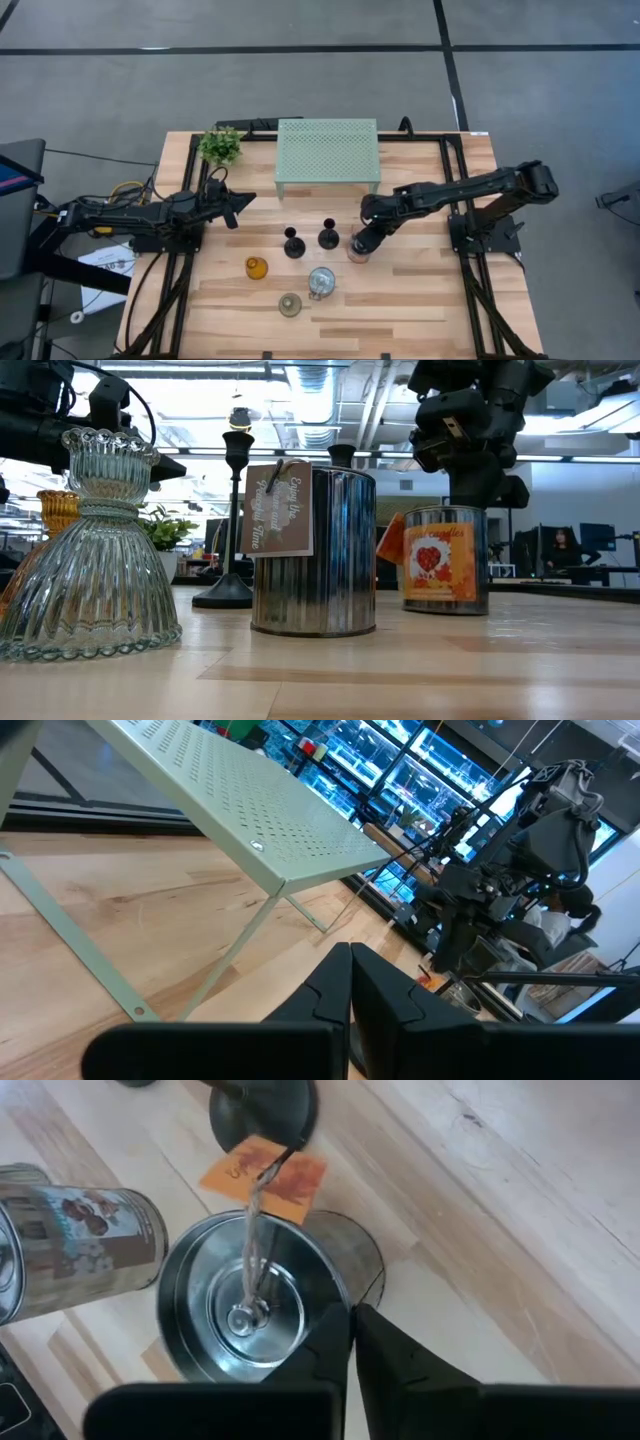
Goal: Pick & Place candle stick holders
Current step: Put the top scented candle on the shelf
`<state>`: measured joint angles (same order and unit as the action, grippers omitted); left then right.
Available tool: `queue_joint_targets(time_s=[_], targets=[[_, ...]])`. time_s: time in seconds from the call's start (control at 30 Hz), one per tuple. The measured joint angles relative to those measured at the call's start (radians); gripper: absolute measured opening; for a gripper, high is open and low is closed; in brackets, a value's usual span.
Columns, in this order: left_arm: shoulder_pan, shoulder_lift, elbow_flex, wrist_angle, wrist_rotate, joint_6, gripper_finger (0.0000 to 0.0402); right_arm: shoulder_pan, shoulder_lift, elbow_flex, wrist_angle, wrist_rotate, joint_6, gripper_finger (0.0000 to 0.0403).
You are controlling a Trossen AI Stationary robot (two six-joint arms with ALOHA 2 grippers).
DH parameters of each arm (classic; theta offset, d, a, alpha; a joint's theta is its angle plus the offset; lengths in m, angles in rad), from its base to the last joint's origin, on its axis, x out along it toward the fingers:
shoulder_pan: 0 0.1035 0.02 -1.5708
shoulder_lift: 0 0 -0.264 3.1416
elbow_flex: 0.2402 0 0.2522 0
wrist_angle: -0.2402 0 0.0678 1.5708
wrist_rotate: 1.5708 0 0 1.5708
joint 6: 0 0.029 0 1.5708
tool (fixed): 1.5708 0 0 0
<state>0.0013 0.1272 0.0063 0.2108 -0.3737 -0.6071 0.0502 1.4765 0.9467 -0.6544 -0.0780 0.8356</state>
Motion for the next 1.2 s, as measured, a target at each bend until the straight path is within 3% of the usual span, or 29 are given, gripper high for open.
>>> queue_joint_targets(time_s=[0.27,0.7,1.2], targets=[[0.000,0.000,0.000,0.000,0.000,0.000,0.0007,-0.015,-0.062,0.049,-0.167,0.006,-0.006,0.0001],[0.000,0.000,0.000,0.000,0.000,0.000,0.0007,-0.113,-0.069,0.431,-0.484,0.135,-0.208,0.0000],[0.000,0.000,0.000,0.000,0.000,0.000,0.0007,-0.393,-0.026,0.725,-0.615,0.157,-0.483,0.0000]])
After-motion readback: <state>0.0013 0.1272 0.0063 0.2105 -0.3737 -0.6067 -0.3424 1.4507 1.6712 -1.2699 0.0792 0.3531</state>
